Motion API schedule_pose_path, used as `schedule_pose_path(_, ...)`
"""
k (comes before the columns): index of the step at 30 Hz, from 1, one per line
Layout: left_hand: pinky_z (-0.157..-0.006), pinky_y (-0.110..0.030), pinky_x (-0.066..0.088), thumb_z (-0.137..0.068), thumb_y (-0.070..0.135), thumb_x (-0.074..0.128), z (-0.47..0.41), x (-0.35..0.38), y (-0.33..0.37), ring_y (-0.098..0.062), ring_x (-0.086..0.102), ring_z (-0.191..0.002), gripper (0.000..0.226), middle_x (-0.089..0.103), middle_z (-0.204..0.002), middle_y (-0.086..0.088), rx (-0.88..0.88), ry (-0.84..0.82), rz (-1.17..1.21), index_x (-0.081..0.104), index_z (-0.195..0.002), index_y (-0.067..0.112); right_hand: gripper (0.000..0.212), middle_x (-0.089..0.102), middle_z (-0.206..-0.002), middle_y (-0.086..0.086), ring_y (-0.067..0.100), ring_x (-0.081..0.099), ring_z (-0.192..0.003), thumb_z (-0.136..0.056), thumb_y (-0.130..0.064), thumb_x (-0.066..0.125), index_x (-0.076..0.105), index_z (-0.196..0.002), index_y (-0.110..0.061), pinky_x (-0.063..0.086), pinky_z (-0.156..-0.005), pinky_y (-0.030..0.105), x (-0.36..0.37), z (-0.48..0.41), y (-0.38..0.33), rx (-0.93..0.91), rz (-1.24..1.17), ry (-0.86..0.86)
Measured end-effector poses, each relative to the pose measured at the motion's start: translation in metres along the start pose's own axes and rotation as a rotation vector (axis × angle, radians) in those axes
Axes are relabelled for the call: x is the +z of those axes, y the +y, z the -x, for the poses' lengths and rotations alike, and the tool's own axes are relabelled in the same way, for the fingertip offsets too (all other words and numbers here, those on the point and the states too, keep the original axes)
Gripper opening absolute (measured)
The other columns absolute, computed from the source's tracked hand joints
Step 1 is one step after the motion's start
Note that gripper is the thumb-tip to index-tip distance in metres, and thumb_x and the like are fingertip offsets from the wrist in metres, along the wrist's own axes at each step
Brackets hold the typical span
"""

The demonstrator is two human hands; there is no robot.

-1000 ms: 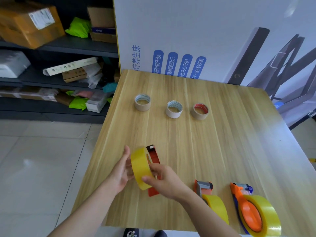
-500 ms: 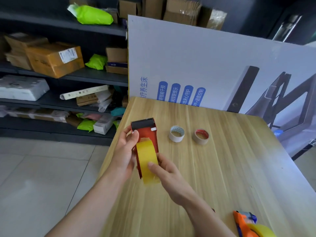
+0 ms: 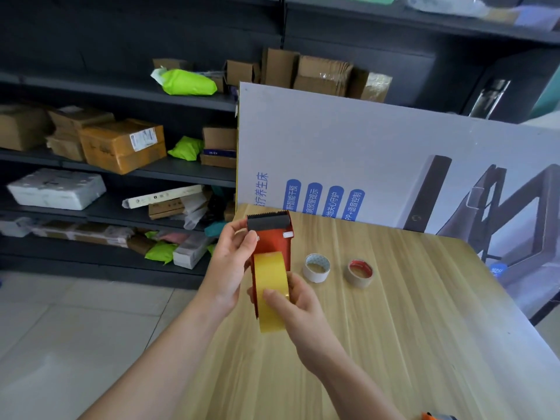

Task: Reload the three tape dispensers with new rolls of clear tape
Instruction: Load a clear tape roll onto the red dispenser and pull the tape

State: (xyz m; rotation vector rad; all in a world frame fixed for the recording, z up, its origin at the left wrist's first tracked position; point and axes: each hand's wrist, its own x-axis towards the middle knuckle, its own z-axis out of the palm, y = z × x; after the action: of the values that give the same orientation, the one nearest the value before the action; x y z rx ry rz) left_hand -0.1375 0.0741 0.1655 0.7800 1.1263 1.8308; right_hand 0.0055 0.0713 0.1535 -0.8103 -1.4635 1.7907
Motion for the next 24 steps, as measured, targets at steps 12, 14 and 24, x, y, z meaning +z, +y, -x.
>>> schedule_pose_path(12,-0.101,-0.029,0.043,-0.091,0.027,0.061,0.019,0.001,0.021,-0.007,0.047,-0.124,0.046,0.047,-0.132,0.006,0.322,-0.04,-0.492,0.041,-0.13,0.04,0.018,0.071,-0.098,0.016,0.005,0.072,-0.078,-0.099,-0.025,0.052,0.057,-0.104,-0.008,0.053,-0.063,0.018,0.008,0.001,-0.011,-0.112,0.192,0.091)
schedule_pose_path(14,-0.104,-0.025,0.037,-0.082,0.038,0.066,0.024,-0.004,0.027,-0.003,0.038,-0.13,0.039,0.04,-0.134,0.009,0.588,-0.032,-0.776,0.055,-0.12,0.036,0.022,0.069,-0.095,0.018,0.005,0.07,-0.075,-0.098,-0.023,0.054,0.054,-0.103,-0.001,0.051,-0.061,0.02,0.01,0.002,-0.013,-0.15,0.255,0.101)
schedule_pose_path(24,-0.104,-0.049,0.035,-0.078,0.023,0.075,0.035,-0.002,0.047,-0.024,0.041,-0.129,0.006,0.057,-0.127,-0.005,0.833,-0.015,-1.293,0.072,-0.076,0.018,0.015,0.066,-0.096,0.021,0.037,0.063,-0.089,-0.097,-0.022,0.056,0.055,-0.1,-0.007,0.051,-0.075,0.047,0.016,0.008,-0.017,-0.267,0.378,0.11)
